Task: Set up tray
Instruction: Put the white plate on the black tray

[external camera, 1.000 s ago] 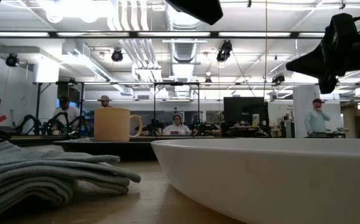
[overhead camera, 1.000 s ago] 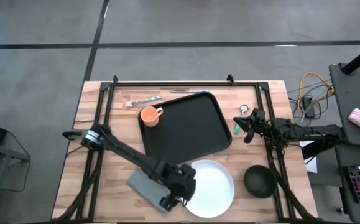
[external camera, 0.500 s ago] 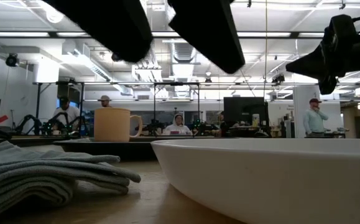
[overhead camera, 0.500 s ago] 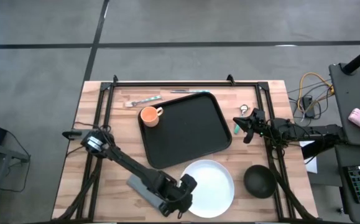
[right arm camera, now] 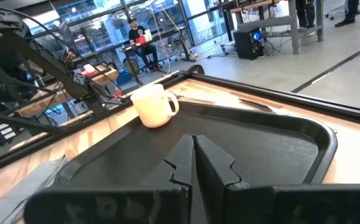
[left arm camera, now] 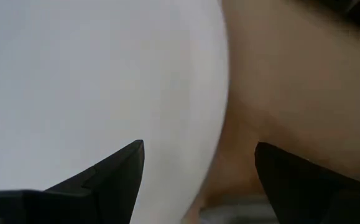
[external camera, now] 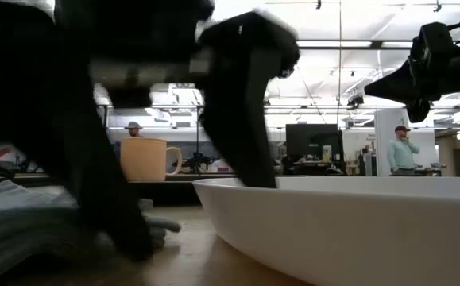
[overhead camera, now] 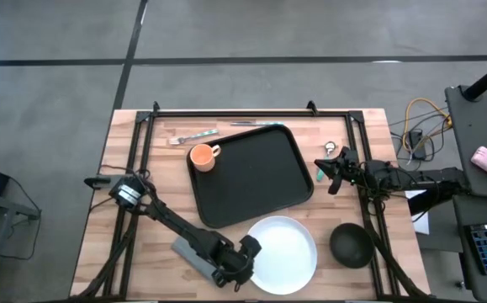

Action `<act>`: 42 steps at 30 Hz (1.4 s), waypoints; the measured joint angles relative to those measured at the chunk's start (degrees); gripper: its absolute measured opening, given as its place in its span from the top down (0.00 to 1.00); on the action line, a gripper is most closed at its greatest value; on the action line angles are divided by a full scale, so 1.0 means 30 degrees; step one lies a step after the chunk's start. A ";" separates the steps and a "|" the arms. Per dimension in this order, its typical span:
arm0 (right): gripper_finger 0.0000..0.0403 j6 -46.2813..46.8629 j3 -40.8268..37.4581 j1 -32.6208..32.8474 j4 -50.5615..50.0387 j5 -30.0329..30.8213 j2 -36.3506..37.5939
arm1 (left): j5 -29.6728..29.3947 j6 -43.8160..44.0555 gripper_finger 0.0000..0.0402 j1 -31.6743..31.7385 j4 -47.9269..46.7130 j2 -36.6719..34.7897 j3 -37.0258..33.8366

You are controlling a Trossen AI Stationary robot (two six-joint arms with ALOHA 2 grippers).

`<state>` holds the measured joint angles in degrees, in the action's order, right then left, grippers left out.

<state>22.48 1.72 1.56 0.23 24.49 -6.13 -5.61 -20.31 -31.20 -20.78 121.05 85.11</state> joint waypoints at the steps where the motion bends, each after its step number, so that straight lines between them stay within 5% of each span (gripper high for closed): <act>1: 0.98 -0.0002 0.0000 0.0000 -0.0002 0.0007 -0.0026 | -0.0269 -0.0201 0.30 0.0000 0.0468 -0.0013 -0.0237; 13: 0.98 -0.0007 0.0000 0.0007 0.0007 0.0029 -0.0029 | -0.0721 -0.1081 0.35 0.0007 0.1574 0.0007 -0.0305; 35: 0.98 0.0000 0.0000 0.0007 0.0007 0.0022 -0.0029 | -0.0670 0.0157 0.96 0.0051 0.1857 0.0007 0.0379; 42: 0.98 -0.0007 0.0000 0.0007 0.0007 0.0022 -0.0029 | -0.0685 0.1767 1.00 0.0095 0.1560 0.0000 0.1042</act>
<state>22.46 1.72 1.58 0.25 24.56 -6.22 -7.66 -15.00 -30.92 -16.10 121.05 88.23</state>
